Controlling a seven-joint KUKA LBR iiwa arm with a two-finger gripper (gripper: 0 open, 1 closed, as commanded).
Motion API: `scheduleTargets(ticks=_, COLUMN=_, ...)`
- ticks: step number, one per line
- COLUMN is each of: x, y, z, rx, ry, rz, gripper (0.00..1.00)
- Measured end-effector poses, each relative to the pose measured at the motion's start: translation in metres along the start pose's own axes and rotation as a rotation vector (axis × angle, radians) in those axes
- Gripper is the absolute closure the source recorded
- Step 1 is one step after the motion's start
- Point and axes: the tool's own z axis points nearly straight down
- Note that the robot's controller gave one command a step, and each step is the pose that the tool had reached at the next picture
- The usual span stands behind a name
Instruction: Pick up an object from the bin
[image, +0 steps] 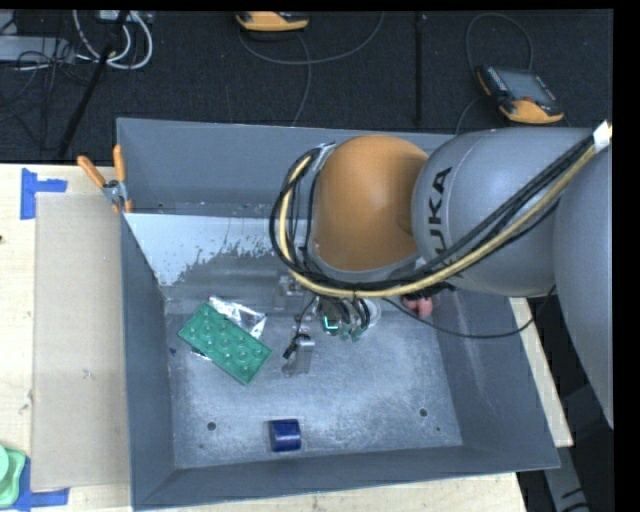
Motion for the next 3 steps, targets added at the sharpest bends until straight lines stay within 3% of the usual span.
scheduleTargets(ticks=1, x=-0.042, y=0.067, z=0.100, rx=-0.001, ry=-0.006, rz=-0.048, gripper=0.00)
scheduleTargets(ticks=2, x=-0.043, y=0.065, z=0.095, rx=-0.001, ry=-0.008, rz=-0.042, gripper=1.00)
scheduleTargets(ticks=3, x=0.006, y=0.084, z=-0.038, rx=-0.003, ry=-0.015, rz=-0.079, gripper=1.00)
